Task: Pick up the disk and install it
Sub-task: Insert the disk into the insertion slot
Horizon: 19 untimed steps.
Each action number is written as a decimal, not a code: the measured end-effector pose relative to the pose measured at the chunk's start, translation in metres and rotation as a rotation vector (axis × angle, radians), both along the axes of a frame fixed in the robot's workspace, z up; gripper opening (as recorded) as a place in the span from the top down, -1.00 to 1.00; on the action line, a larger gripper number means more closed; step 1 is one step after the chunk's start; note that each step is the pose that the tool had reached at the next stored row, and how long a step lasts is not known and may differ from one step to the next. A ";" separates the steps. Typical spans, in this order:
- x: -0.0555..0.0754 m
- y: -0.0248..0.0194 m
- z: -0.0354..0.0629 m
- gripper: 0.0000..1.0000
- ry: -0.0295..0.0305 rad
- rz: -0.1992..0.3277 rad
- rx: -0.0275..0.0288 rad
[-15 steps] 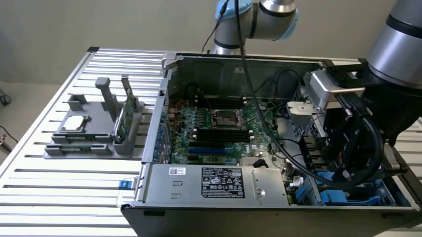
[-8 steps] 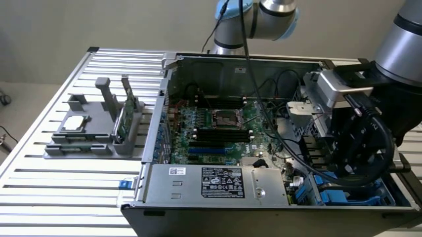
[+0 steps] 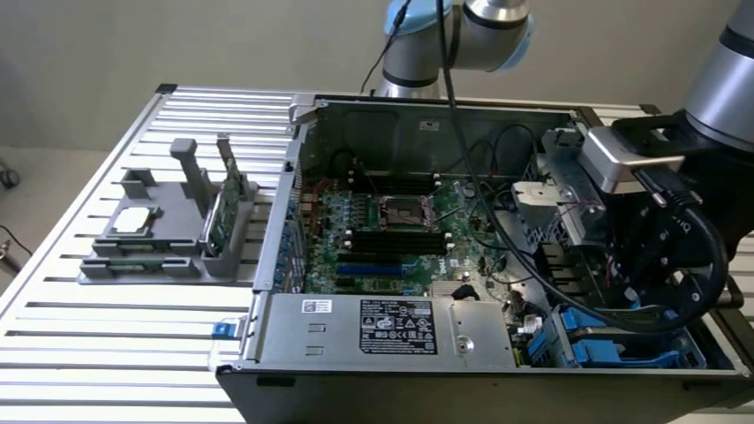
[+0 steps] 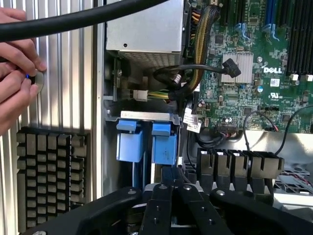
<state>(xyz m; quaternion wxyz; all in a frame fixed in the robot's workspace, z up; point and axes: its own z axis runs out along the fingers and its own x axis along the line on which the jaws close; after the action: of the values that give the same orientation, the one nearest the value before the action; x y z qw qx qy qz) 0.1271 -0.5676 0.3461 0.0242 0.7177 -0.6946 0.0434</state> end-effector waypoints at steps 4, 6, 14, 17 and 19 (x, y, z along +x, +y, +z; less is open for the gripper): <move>0.003 0.0002 -0.0035 0.79 0.0000 0.002 -0.0200; 0.004 0.0003 -0.0066 0.79 0.0000 0.003 -0.0271; 0.007 0.0012 -0.0165 0.79 -0.0001 0.006 -0.0363; 0.008 0.0013 -0.0177 0.79 0.0000 0.006 -0.0394; 0.009 0.0013 -0.0183 0.79 0.0000 0.006 -0.0420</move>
<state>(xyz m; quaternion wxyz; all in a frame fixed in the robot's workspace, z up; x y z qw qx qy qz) 0.1357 -0.5663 0.3278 0.0392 0.7191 -0.6914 0.0581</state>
